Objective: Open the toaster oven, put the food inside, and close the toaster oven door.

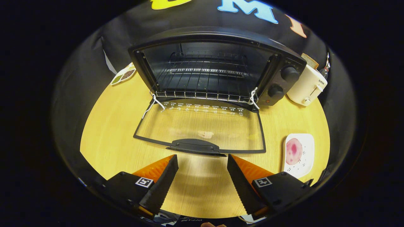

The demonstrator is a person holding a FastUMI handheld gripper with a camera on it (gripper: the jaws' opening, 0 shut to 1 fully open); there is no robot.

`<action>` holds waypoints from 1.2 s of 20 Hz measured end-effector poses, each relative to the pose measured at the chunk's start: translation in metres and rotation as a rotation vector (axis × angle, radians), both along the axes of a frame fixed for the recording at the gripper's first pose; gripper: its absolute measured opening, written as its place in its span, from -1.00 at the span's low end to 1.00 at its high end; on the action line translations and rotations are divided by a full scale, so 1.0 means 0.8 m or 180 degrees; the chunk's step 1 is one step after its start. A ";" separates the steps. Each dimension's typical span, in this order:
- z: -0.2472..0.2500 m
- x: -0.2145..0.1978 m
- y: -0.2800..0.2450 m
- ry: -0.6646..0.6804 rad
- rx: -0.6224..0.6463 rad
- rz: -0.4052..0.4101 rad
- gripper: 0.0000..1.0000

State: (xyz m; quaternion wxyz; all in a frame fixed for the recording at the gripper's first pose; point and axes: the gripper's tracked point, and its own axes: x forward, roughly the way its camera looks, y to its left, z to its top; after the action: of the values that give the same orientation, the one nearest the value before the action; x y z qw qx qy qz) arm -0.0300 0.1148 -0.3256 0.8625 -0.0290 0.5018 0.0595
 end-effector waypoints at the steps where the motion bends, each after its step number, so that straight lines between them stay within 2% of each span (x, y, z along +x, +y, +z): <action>1: 0.004 -0.002 -0.002 0.0000 0.0018 -0.0003 1.00; 9: 0.038 -0.031 -0.070 -0.0108 -0.0034 -0.0038 1.00; 15: 0.079 -0.029 -0.159 -0.0273 -0.0043 -0.0284 0.99; 18: 0.082 -0.026 -0.195 -0.0267 0.0044 -0.0381 0.99; 24: 0.068 -0.012 -0.274 -0.0135 0.0104 -0.0402 1.00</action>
State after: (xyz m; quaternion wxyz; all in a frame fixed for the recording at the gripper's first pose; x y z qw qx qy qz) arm -0.0396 -0.1048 -0.2708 0.8753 0.0156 0.4832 0.0125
